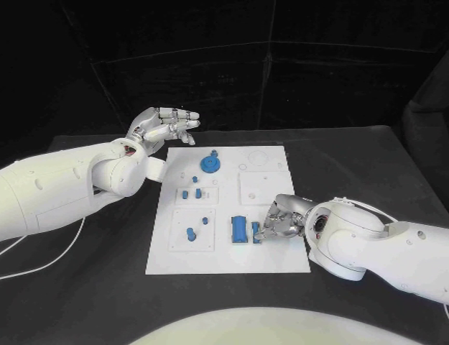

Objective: Assemble the parts on the task board

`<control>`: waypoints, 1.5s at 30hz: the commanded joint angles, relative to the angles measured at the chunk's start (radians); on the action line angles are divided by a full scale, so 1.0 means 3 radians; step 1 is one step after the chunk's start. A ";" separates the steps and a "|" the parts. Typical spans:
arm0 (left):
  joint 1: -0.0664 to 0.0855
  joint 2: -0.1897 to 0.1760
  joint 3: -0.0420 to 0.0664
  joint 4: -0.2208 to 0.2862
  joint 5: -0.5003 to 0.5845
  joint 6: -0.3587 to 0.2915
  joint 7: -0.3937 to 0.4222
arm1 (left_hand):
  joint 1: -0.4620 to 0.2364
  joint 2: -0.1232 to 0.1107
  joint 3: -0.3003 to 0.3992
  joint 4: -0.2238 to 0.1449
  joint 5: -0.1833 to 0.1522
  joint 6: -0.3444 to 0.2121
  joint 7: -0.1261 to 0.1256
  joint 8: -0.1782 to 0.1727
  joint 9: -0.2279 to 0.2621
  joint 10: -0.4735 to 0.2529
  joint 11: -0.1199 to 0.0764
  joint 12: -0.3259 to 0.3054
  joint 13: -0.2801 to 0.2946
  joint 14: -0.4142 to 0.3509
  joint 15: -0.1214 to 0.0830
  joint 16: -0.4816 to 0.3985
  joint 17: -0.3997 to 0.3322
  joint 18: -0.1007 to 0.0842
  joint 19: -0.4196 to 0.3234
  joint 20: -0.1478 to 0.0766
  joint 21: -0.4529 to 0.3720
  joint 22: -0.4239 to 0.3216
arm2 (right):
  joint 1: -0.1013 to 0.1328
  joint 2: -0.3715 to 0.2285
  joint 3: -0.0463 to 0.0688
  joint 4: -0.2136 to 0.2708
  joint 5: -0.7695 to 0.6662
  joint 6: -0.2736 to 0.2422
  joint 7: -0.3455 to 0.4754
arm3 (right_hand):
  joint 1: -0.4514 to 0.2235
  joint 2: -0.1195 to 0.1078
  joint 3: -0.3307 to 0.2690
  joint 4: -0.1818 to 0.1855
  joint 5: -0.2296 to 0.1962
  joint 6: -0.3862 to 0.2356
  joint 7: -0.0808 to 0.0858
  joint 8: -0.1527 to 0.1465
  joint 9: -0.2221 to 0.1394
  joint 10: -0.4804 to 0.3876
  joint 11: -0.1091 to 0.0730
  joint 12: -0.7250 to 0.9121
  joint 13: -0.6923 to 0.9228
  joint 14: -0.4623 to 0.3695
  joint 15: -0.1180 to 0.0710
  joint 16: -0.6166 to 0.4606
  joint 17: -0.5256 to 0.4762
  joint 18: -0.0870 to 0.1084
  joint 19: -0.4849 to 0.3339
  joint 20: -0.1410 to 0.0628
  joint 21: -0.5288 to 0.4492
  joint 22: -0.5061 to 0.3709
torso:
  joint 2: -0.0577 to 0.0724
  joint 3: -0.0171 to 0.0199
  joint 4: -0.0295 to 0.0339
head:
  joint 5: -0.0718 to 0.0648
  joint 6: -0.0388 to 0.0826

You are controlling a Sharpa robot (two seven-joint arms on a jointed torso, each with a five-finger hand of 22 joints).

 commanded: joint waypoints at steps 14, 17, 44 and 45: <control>0.0003 0.0007 -0.0001 -0.0022 0.0087 0.0031 0.0056 | -0.0038 0.0010 -0.0008 -0.0005 0.0014 -0.0034 0.0008 0.0022 -0.0005 -0.0034 -0.0001 0.0039 -0.0003 -0.0040 0.0013 0.0014 -0.0031 0.0041 -0.0033 0.0005 -0.0034 -0.0013 | 0.0171 -0.0199 0.0019 -0.0210 0.1347 -0.0589 0.1784 | 0.0082 0.0037 -0.0135 0.0040 0.0150 -0.0344 0.0152 -0.0254 -0.0052 -0.0573 0.0128 -0.1471 -0.1009 0.0087 0.0084 -0.0528 -0.0307 0.0119 -0.0286 0.0068 -0.0530 -0.0664 | -0.0066 -0.0022 -0.0004 | -0.0047 0.0264; 0.0002 0.0013 -0.0022 -0.0041 0.0146 0.0040 0.0069 | -0.0066 0.0012 -0.0018 0.0009 0.0013 -0.0042 0.0007 0.0035 -0.0004 -0.0032 -0.0003 0.0057 -0.0004 -0.0090 0.0016 -0.0063 -0.0089 0.0042 -0.0072 0.0010 -0.0085 -0.0045 | 0.0265 -0.0167 0.0022 -0.0426 0.1908 -0.0625 0.2291 | 0.0266 0.0108 -0.0091 -0.0046 0.0122 -0.0403 0.0192 -0.0309 -0.0072 -0.0763 0.0166 -0.1869 -0.1316 -0.0161 0.0118 -0.1227 -0.1093 0.0274 -0.0666 0.0092 -0.1187 -0.1519 | -0.0107 -0.0042 0.0001 | -0.0075 0.0353; -0.0122 0.0334 -0.0029 -0.0597 0.0391 -0.0046 0.0127 | -0.2044 0.0215 -0.0757 0.0313 -0.0178 -0.1346 -0.0307 -0.0420 -0.0230 -0.1006 -0.0144 -0.1187 -0.0229 -0.1699 0.0104 -0.2837 -0.1445 -0.0187 -0.1860 -0.0005 -0.1830 -0.1770 | 0.0435 0.0711 0.0148 -0.2213 0.3373 -0.0443 0.3383 | -0.1653 -0.0131 0.0268 -0.0451 -0.0322 -0.2046 0.0204 -0.0735 -0.0820 -0.2636 0.0376 -0.3551 -0.4014 -0.2769 0.0281 -0.4926 -0.4037 0.0170 -0.2927 0.0344 -0.4448 -0.4106 | -0.0343 -0.0040 0.0081 | -0.0058 0.0723; -0.0134 0.0326 -0.0018 -0.0560 0.0384 -0.0093 0.0130 | -0.2132 0.0215 -0.0779 0.0313 -0.0178 -0.1412 -0.0320 -0.0429 -0.0230 -0.1076 -0.0155 -0.1201 -0.0229 -0.1767 0.0094 -0.2854 -0.1445 -0.0187 -0.1916 -0.0024 -0.1839 -0.1790 | 0.0424 0.0694 0.0149 -0.2167 0.3411 -0.0489 0.3402 | -0.1760 -0.0131 0.0284 -0.0451 -0.0332 -0.2116 0.0190 -0.0735 -0.1060 -0.2715 0.0365 -0.3551 -0.4014 -0.2850 0.0281 -0.4926 -0.4049 0.0152 -0.3003 0.0327 -0.4462 -0.4115 | -0.0355 -0.0035 0.0102 | -0.0063 0.0704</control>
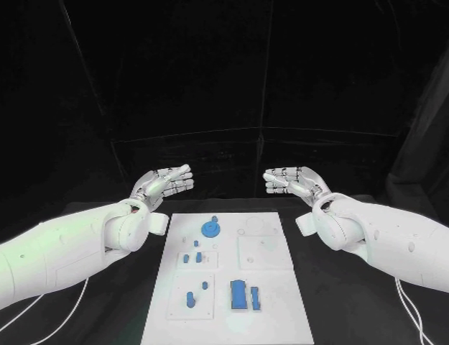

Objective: Assemble the parts on the task board

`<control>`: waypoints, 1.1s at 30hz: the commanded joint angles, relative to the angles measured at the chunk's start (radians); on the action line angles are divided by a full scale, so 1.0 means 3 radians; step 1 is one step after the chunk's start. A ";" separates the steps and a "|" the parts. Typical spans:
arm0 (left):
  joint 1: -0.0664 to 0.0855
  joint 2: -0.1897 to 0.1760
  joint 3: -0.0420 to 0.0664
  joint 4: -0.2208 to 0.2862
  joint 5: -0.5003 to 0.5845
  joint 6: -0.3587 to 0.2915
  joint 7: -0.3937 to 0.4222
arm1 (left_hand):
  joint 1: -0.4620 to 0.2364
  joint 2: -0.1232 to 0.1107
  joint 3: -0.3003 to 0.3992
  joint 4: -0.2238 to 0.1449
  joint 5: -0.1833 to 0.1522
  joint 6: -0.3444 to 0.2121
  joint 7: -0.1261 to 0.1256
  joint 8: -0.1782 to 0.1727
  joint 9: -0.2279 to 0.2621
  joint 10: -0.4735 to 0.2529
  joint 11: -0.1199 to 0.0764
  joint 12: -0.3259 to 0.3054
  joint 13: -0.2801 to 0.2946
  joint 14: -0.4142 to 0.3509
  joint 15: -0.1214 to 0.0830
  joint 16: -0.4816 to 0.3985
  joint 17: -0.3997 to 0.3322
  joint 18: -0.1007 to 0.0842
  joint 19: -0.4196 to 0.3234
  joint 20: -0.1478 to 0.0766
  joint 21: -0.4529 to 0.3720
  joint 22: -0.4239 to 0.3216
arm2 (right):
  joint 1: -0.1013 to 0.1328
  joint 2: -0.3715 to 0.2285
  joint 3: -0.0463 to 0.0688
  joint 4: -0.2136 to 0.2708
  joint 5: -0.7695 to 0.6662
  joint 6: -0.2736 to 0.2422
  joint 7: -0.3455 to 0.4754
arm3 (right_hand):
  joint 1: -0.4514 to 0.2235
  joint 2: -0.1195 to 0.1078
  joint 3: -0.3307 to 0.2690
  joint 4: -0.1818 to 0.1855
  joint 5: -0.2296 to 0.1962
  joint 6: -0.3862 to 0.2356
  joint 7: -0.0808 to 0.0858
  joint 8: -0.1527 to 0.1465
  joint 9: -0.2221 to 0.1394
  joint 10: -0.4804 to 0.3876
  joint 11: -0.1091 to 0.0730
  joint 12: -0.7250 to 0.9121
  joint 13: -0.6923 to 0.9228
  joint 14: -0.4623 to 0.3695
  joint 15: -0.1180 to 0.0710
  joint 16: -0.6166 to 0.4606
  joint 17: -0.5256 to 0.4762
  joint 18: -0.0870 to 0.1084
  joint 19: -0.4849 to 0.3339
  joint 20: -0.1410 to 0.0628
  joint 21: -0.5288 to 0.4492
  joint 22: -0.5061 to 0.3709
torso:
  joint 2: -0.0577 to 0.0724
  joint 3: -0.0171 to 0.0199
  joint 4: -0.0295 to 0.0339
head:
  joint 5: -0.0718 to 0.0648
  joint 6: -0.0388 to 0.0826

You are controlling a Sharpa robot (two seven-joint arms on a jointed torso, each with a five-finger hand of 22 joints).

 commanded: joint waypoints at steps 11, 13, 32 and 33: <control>-0.0283 -0.0186 0.0254 0.0848 -0.0187 -0.1144 0.0086 | -0.1786 0.0073 -0.0434 0.0025 -0.0071 -0.1343 -0.0463 -0.0345 -0.0080 -0.1414 -0.0419 -0.0510 -0.0076 -0.1387 -0.0359 -0.0338 -0.0271 -0.0276 -0.1137 -0.0366 -0.0354 -0.0417 | -0.0222 -0.0335 0.0023 0.0997 0.0868 -0.1080 0.0423 | -0.2076 -0.0289 0.0285 -0.0011 -0.0352 -0.1340 -0.0511 -0.0080 -0.0325 -0.1520 -0.0397 -0.0083 -0.0300 -0.1564 -0.0270 -0.0088 -0.0437 -0.0239 -0.1456 -0.0316 -0.0474 -0.0340 | -0.0072 0.0028 0.0121 | -0.0028 -0.0098; -0.0335 -0.0219 0.0299 0.1000 -0.0218 -0.1337 0.0099 | -0.1902 0.0073 -0.0465 0.0025 -0.0071 -0.1431 -0.0463 -0.0345 -0.0080 -0.1507 -0.0419 -0.0510 -0.0076 -0.1478 -0.0359 -0.0360 -0.0271 -0.0288 -0.1210 -0.0391 -0.0354 -0.0444 | -0.0253 -0.0381 0.0026 0.1127 0.0976 -0.1213 0.0475 | -0.2211 -0.0289 0.0525 -0.0011 -0.0352 -0.1426 -0.0511 -0.0080 -0.0325 -0.1619 -0.0397 -0.0083 -0.0300 -0.1665 -0.0270 -0.0088 -0.0437 -0.0256 -0.1550 -0.0337 -0.0474 -0.0340 | -0.0072 0.0028 0.0121 | -0.0028 -0.0098; -0.0496 -0.0321 0.0440 0.1465 -0.0311 -0.1931 0.0137 | -0.2643 0.0073 -0.0796 0.0025 -0.0071 -0.1987 -0.0463 -0.0345 -0.0080 -0.2094 -0.0419 -0.0510 -0.0076 -0.2052 -0.0359 -0.0615 -0.0271 -0.0540 -0.1679 -0.0670 -0.0354 -0.0761 | -0.0314 -0.0471 0.0031 0.1382 0.1187 -0.1471 0.0577 | -0.3068 -0.0289 0.0525 -0.0011 -0.0352 -0.1979 -0.0511 -0.0080 -0.0325 -0.2244 -0.0397 -0.0083 -0.0300 -0.2307 -0.0270 -0.0088 -0.0437 -0.0509 -0.2150 -0.0577 -0.0474 -0.0340 | -0.0072 0.0028 0.0121 | -0.0028 -0.0098; -0.0496 -0.0321 0.0440 0.1465 -0.0311 -0.1931 0.0137 | -0.2668 0.0073 -0.0796 0.0025 -0.0071 -0.2006 -0.0463 -0.0345 -0.0080 -0.2113 -0.0419 -0.0510 -0.0076 -0.2072 -0.0359 -0.0615 -0.0271 -0.0540 -0.1689 -0.0670 -0.0354 -0.0761 | -0.0314 -0.0471 0.0031 0.1382 0.1187 -0.1471 0.0577 | -0.3095 -0.0289 0.0525 -0.0011 -0.0352 -0.1997 -0.0511 -0.0080 -0.0325 -0.2270 -0.0397 -0.0083 -0.0300 -0.2332 -0.0270 -0.0088 -0.0437 -0.0509 -0.2171 -0.0577 -0.0474 -0.0340 | -0.0072 0.0028 0.0121 | -0.0028 -0.0098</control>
